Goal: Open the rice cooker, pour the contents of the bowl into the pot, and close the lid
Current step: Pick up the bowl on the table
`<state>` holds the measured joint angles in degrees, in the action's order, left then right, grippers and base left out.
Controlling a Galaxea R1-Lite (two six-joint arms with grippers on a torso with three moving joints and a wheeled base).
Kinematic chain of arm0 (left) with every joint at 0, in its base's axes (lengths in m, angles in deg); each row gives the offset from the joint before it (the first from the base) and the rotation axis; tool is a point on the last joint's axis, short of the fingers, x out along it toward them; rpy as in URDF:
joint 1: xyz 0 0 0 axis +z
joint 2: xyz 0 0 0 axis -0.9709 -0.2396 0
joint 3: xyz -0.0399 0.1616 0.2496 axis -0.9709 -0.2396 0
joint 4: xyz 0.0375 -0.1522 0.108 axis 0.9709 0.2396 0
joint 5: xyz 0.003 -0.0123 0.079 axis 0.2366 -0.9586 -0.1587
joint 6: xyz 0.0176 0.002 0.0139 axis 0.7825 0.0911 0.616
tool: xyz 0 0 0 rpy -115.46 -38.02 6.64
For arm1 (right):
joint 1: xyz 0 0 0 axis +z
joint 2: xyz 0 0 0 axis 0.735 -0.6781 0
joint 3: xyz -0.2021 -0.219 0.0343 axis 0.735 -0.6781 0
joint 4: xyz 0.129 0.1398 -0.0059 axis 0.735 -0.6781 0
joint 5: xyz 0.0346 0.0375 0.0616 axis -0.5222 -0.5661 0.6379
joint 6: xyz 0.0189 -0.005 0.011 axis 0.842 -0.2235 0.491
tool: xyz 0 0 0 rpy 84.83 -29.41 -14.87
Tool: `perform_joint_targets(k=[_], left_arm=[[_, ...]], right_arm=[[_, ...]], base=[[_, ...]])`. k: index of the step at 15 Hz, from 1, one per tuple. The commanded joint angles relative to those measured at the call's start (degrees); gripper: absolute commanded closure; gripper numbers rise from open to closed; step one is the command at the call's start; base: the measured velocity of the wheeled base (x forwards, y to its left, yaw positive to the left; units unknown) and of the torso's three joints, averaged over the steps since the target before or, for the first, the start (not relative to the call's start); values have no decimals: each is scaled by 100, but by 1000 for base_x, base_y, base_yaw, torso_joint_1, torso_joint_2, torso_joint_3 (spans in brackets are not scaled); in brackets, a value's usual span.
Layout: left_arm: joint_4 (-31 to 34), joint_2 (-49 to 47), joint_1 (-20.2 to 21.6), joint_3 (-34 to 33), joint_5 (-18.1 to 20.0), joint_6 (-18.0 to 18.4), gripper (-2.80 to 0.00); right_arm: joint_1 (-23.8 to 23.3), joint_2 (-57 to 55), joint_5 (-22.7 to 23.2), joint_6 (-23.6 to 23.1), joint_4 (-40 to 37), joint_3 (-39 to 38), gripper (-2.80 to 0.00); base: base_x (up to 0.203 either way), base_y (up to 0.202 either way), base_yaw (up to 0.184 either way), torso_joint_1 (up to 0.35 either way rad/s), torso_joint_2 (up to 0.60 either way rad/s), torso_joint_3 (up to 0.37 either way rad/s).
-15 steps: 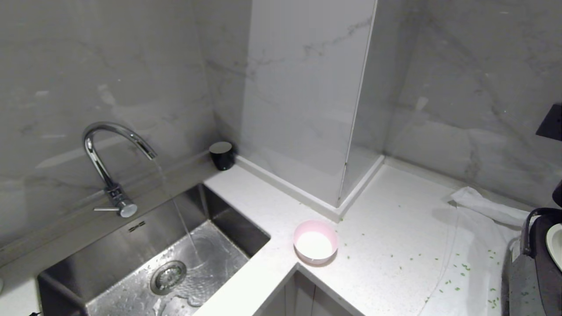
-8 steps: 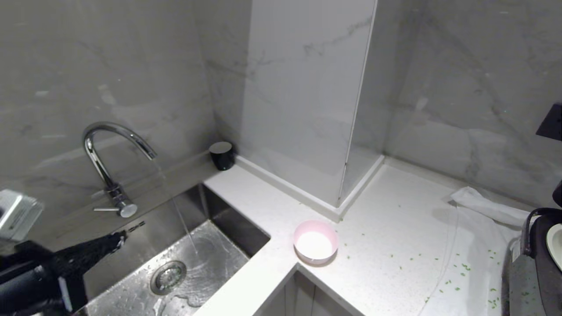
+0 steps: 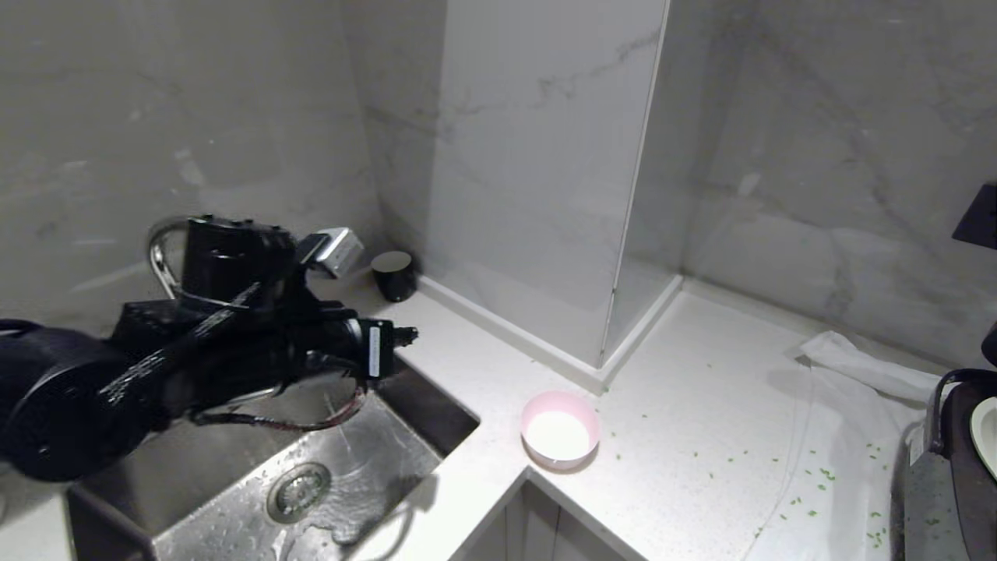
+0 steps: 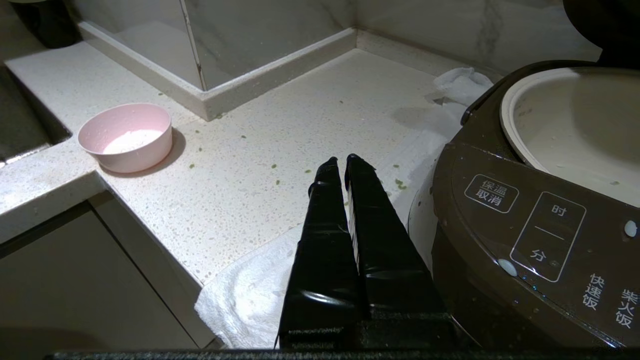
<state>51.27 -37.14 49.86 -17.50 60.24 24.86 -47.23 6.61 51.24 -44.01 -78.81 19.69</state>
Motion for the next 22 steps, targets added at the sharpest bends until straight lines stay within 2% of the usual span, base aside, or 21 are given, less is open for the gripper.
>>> perform_joint_targets(k=[1, 5, 6, 7, 9, 12, 17, 20, 22], left_arm=[[553, -1061, -232, 942, -7, -206, 0], [2296, -2140, -333, 2637, 5, -667, 0], [2541, -2379, -397, 2859, 20, -804, 0], [2654, -2509, -516, 2937, 20, -864, -280], [3013, -2691, -628, 3203, 13, -918, -280], [3674, -3147, -655, 4063, 52, -1179, -280], [4759, -3918, -912, 5351, 49, -1266, -280], [4963, -4417, -1031, 5907, 0, -1731, -280], [4995, -4559, -1100, 5907, -76, -1783, -280]], right_arm=[[4, 4, 3, 0, -3, 1, 0], [1, 4, 3, 0, -3, 1, 0], [1, 1, 3, 0, -3, 1, 0], [1, -5, 3, 0, -3, 1, 0], [1, -5, 3, 0, -3, 1, 0], [1, -5, 3, 0, -3, 1, 0], [1, 4, 3, 0, -3, 1, 0], [1, 3, 3, 0, -3, 1, 0], [1, 0, 3, 0, -3, 1, 0]], base=[[0, 0, 0, 0, 0, 0], [0, 0, 0, 0, 0, 0], [0, 0, 0, 0, 0, 0], [0, 0, 0, 0, 0, 0], [0, 0, 0, 0, 0, 0], [0, 0, 0, 0, 0, 0], [0, 0, 0, 0, 0, 0], [0, 0, 0, 0, 0, 0], [0, 0, 0, 0, 0, 0]])
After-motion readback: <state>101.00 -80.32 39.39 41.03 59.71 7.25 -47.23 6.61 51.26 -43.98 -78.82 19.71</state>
